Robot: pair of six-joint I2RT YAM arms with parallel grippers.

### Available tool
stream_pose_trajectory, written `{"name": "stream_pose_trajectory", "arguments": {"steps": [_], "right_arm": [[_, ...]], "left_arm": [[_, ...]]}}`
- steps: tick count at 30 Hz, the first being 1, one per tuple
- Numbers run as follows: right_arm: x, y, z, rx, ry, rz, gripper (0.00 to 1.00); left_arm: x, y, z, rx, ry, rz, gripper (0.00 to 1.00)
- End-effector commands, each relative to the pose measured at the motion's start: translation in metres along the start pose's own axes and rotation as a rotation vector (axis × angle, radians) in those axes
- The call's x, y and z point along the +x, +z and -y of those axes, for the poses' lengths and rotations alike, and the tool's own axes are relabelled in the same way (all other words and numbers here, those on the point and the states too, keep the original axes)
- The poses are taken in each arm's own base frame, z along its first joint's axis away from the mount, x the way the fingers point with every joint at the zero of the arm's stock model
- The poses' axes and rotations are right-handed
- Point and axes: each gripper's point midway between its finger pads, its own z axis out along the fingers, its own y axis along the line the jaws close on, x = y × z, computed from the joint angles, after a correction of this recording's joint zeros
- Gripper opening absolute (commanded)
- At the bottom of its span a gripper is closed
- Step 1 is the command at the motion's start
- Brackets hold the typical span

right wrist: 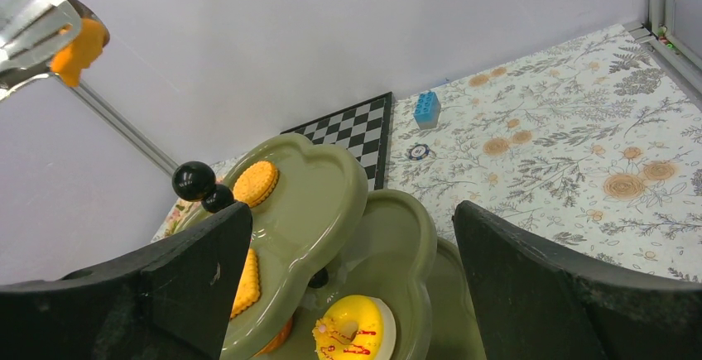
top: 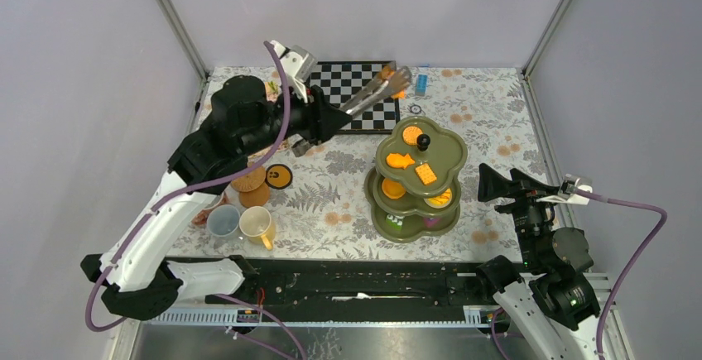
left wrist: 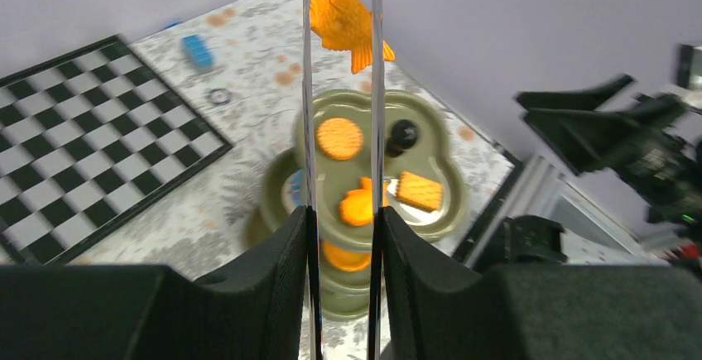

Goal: Serve the afternoon tea

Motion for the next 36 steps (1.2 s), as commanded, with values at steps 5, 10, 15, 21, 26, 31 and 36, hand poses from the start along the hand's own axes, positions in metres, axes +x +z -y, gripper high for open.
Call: {"name": "stream_pose_trajectory", "arguments": {"steps": [5,10,15,21,26,31,36], "right_arm": [[-0.021,-0.004,-0.001,0.011,0.021,0.062,0.98],[-0.032,-0.011,0.007,0.044,0.02,0.102,0.98],[-0.047,-0.021,0.016,0.072,0.008,0.163,0.98],[-0.05,-0.024,0.018,0.086,-0.002,0.164,0.98],[-0.047,-0.023,0.019,0.088,0.0,0.154,0.98],[-0.045,-0.022,0.019,0.089,0.002,0.149,0.98],[-0.042,-0.022,0.018,0.084,0.007,0.143,0.98]], "left_arm": [[-0.008,0.022,0.089,0.279,0.073,0.05,0.2],[0.013,0.041,0.116,0.294,0.14,-0.019,0.2],[0.048,0.065,0.129,0.223,0.242,-0.133,0.2],[0.064,0.083,0.114,0.081,0.319,-0.178,0.18],[0.065,0.083,0.106,0.036,0.328,-0.177,0.19],[0.073,0.082,0.104,0.029,0.333,-0.201,0.22],[0.082,0.085,0.106,0.031,0.349,-0.229,0.27]]}}
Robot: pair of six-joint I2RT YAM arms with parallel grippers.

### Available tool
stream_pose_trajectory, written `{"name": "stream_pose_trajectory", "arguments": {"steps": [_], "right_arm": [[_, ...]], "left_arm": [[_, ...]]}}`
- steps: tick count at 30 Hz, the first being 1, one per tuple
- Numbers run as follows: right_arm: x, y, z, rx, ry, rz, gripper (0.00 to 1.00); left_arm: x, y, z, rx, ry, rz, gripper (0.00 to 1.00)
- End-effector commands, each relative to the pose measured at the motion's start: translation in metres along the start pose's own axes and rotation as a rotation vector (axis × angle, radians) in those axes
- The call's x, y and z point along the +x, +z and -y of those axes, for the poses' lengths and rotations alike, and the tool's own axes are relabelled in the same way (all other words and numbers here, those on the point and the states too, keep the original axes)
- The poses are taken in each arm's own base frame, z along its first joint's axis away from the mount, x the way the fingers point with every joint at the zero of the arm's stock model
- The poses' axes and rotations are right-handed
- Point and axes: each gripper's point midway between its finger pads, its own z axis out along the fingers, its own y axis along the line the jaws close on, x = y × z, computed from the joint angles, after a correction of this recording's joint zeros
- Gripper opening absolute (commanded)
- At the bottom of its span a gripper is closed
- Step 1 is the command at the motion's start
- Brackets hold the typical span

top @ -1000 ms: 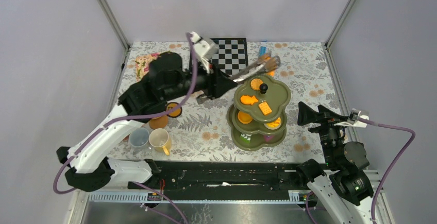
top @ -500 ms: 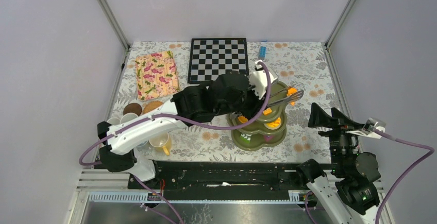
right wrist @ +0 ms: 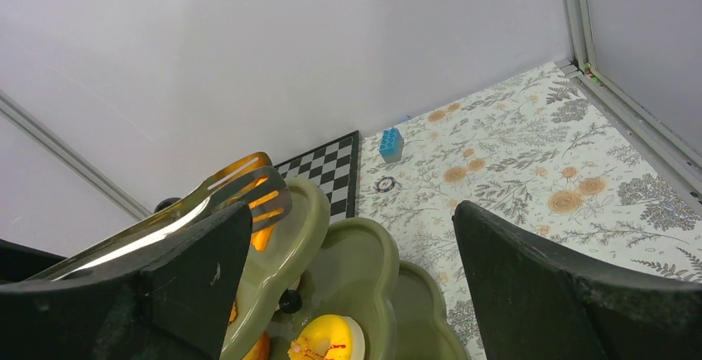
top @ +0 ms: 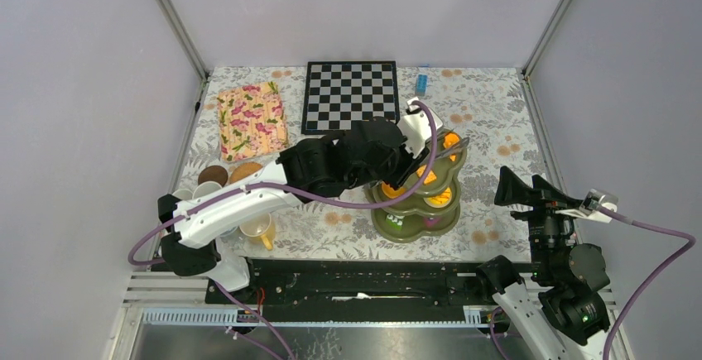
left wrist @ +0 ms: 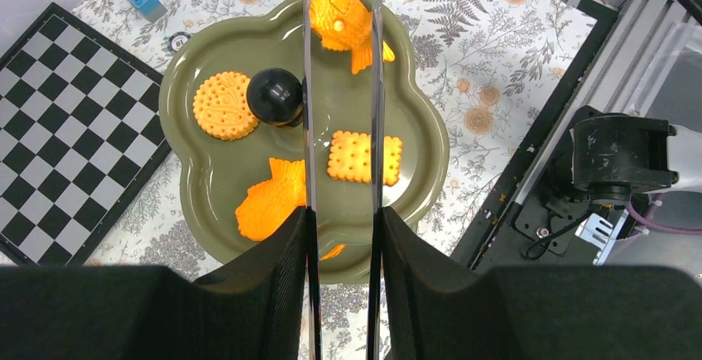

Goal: Serve the afternoon tea

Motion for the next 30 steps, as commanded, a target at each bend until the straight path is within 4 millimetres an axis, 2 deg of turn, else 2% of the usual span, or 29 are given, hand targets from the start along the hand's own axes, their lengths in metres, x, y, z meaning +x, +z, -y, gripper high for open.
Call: {"name": "stream_pose_trajectory", "arguments": {"steps": [1,16,27,30], "right_arm": [[-0.011,-0.001,-0.001,-0.002,0.023,0.035,0.98],[-0.007,-0.001,-0.004,-0.014,0.03,0.023,0.98],[-0.002,0.002,-0.007,-0.024,0.029,0.003,0.98],[-0.002,0.002,-0.007,-0.024,0.031,0.001,0.98]], "left_arm": [[-0.022,-0.009,-0.004,-0.027,0.007,0.067,0.27],[-0.022,-0.013,0.001,-0.01,0.016,0.066,0.45],[-0.026,-0.02,-0.001,-0.01,0.012,0.083,0.48],[-0.032,-0.024,-0.001,-0.007,0.007,0.11,0.48]]}}
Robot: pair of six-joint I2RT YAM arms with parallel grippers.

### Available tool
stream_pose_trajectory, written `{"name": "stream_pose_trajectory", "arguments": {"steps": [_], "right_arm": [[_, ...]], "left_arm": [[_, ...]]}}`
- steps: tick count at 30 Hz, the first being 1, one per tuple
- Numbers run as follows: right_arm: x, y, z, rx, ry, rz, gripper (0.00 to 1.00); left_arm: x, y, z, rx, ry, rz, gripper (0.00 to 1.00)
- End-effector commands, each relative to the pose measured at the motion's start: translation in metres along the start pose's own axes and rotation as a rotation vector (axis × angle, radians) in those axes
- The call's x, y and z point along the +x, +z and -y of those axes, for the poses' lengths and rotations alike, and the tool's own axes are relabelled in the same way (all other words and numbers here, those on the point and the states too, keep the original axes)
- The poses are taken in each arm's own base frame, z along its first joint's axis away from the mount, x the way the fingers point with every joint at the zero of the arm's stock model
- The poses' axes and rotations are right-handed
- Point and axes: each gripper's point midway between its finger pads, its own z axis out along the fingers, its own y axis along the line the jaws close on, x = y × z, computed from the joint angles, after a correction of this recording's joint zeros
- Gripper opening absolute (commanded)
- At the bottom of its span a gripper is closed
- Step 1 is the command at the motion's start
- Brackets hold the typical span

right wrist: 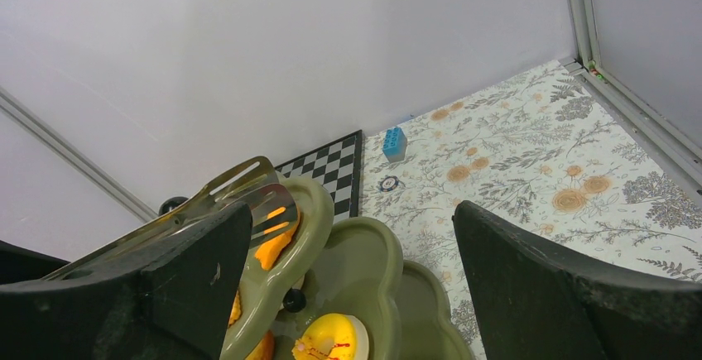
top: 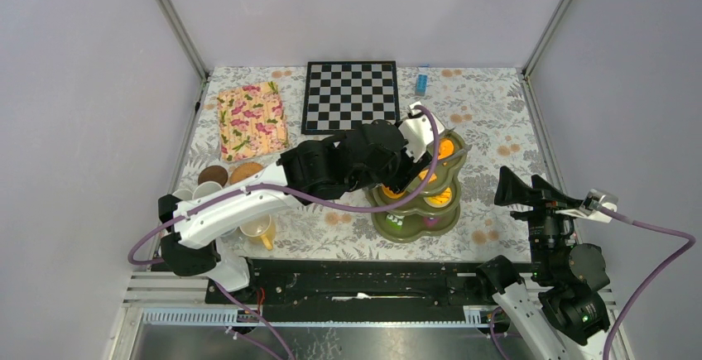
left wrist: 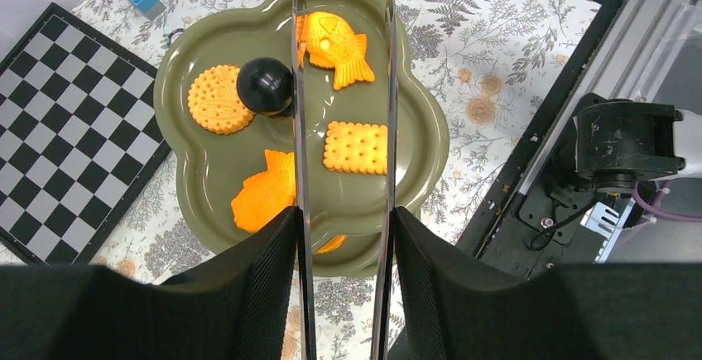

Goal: Serve the afternoon tea

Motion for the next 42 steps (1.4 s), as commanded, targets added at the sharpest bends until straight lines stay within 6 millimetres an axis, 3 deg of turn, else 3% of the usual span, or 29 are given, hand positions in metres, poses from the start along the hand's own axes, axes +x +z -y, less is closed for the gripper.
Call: {"name": "stream_pose_trajectory", "arguments": {"steps": [1,6,10,12,15,18,21,23,26,29,31,42], "right_arm": [[-0.002,0.002,-0.006,-0.021,0.019,0.003,0.98],[-0.004,0.002,-0.006,-0.021,0.02,0.006,0.98],[-0.003,0.002,-0.006,-0.019,0.019,0.006,0.98],[-0.004,0.002,-0.006,-0.02,0.019,0.007,0.98],[-0.004,0.001,-0.006,-0.02,0.019,0.008,0.98],[-0.002,0.002,-0.006,-0.017,0.019,0.004,0.98],[0.002,0.004,-0.006,-0.017,0.022,-0.005,0.98],[0.003,0.005,-0.008,-0.023,0.024,-0.011,0.98],[0.003,0.005,-0.008,-0.024,0.024,-0.011,0.98],[0.003,0.006,-0.009,-0.025,0.026,-0.012,0.98],[0.004,0.007,-0.01,-0.027,0.027,-0.017,0.98],[-0.001,0.004,-0.01,-0.031,0.022,-0.011,0.98]], "left_arm": [[-0.041,-0.026,-0.005,-0.001,-0.023,0.148,0.48],[-0.077,-0.057,0.0,0.071,-0.029,0.32,0.47],[-0.106,-0.088,-0.008,0.063,-0.049,0.469,0.45],[-0.114,-0.098,-0.03,-0.043,-0.09,0.523,0.44],[-0.109,-0.117,-0.093,-0.388,-0.206,0.545,0.48],[-0.074,-0.138,-0.166,-0.75,-0.344,0.484,0.48],[-0.015,-0.148,-0.239,-0.962,-0.571,0.387,0.51],[0.027,-0.15,-0.274,-1.035,-0.687,0.332,0.51],[0.087,-0.154,-0.309,-1.177,-0.78,0.283,0.55],[0.141,-0.146,-0.334,-1.293,-0.875,0.218,0.56],[0.173,-0.128,-0.343,-1.338,-0.912,0.169,0.53],[0.263,-0.06,-0.367,-1.506,-1.069,0.089,0.55]]}}
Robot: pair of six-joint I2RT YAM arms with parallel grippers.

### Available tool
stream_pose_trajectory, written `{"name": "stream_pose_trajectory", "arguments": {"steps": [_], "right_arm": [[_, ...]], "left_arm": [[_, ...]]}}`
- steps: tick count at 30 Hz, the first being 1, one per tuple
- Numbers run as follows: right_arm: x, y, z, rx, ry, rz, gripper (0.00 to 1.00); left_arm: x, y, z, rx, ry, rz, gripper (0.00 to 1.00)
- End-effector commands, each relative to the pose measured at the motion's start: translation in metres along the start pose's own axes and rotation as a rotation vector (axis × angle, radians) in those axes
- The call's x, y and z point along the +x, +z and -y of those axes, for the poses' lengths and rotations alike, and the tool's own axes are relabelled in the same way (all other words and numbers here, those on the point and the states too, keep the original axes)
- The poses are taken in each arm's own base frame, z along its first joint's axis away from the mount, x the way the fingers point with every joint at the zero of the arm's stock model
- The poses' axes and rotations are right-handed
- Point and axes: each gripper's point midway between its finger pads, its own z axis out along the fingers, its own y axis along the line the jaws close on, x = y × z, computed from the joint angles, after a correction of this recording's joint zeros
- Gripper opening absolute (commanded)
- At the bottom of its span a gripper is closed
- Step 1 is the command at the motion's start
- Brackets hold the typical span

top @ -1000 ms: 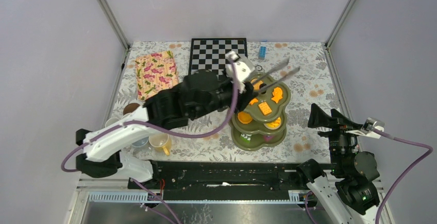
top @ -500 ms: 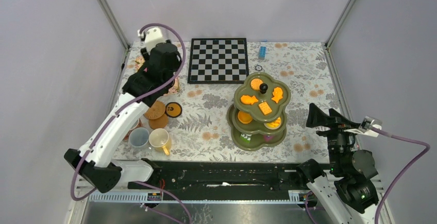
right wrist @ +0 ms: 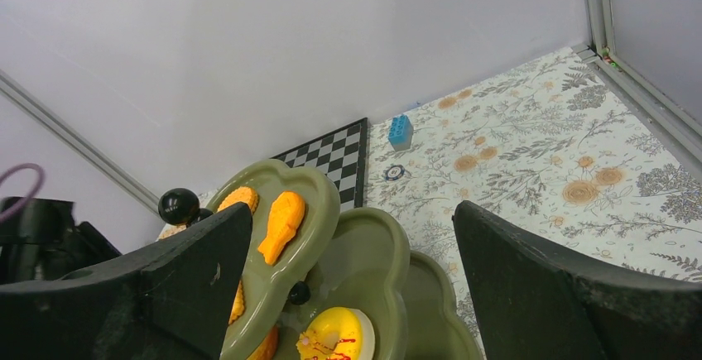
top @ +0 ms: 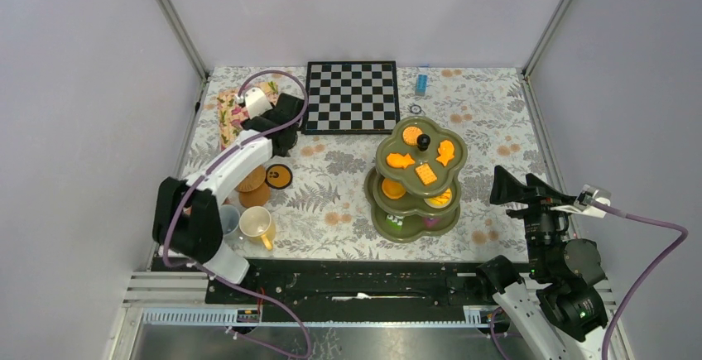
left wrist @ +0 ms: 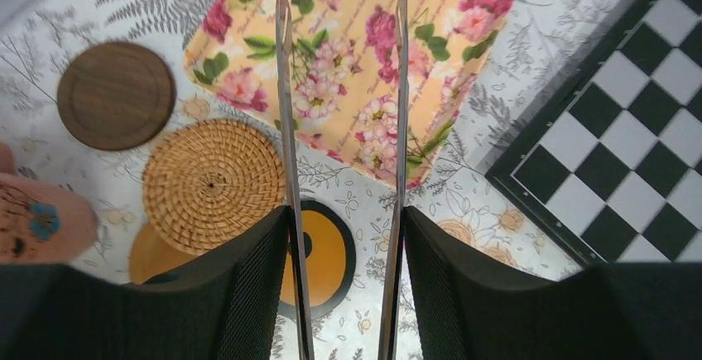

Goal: Serve the afternoon tea

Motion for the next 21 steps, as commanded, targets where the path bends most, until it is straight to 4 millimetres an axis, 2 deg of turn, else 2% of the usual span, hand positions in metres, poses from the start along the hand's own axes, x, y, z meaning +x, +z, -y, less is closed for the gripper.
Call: {"name": "stream_pose_trajectory", "arguments": {"steps": [1,4,13,17,21], "right_arm": [[-0.011,0.0,-0.006,-0.017,0.021,0.024,0.98],[-0.008,0.0,-0.005,-0.015,0.021,0.019,0.98],[-0.001,0.002,-0.007,-0.023,0.025,0.002,0.98],[-0.003,0.0,-0.005,-0.018,0.02,0.009,0.98],[-0.001,0.0,-0.004,-0.017,0.017,0.006,0.98]], "left_arm": [[0.006,0.024,0.008,-0.057,-0.147,0.056,0.55],[0.023,0.041,0.009,-0.09,-0.117,0.06,0.54],[0.053,0.08,0.024,-0.139,-0.048,0.072,0.55],[0.059,0.091,0.033,-0.158,-0.032,0.069,0.61],[0.062,0.101,0.037,-0.178,-0.013,0.059,0.61]]}}
